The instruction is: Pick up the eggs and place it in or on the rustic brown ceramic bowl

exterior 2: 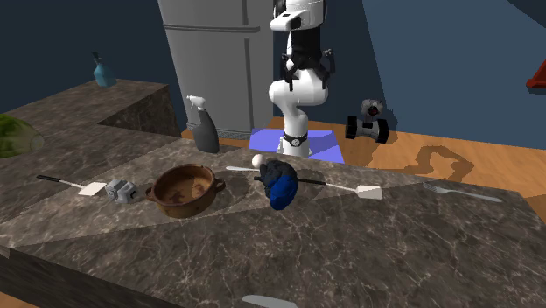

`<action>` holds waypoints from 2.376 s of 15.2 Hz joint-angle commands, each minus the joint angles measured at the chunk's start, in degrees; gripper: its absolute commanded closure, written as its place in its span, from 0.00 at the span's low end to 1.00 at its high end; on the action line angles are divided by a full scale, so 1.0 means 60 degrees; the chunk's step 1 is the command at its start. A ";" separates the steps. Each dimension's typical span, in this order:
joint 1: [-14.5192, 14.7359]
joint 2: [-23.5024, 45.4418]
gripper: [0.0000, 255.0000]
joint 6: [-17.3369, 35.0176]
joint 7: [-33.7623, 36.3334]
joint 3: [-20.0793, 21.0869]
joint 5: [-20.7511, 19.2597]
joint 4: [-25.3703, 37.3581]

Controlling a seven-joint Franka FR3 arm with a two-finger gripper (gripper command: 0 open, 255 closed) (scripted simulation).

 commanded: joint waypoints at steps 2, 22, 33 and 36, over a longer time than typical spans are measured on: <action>-0.0063 -0.0026 0.00 0.0202 -0.0111 -0.0128 -0.0067 -0.0270; -0.1423 0.2101 0.00 0.4965 -0.2520 -0.3123 -0.1360 -0.3760; -0.1370 0.3152 0.00 0.6685 -0.2931 -0.3600 -0.1275 -0.4541; -0.1370 0.3153 0.00 0.6685 -0.2932 -0.3601 -0.1274 -0.4540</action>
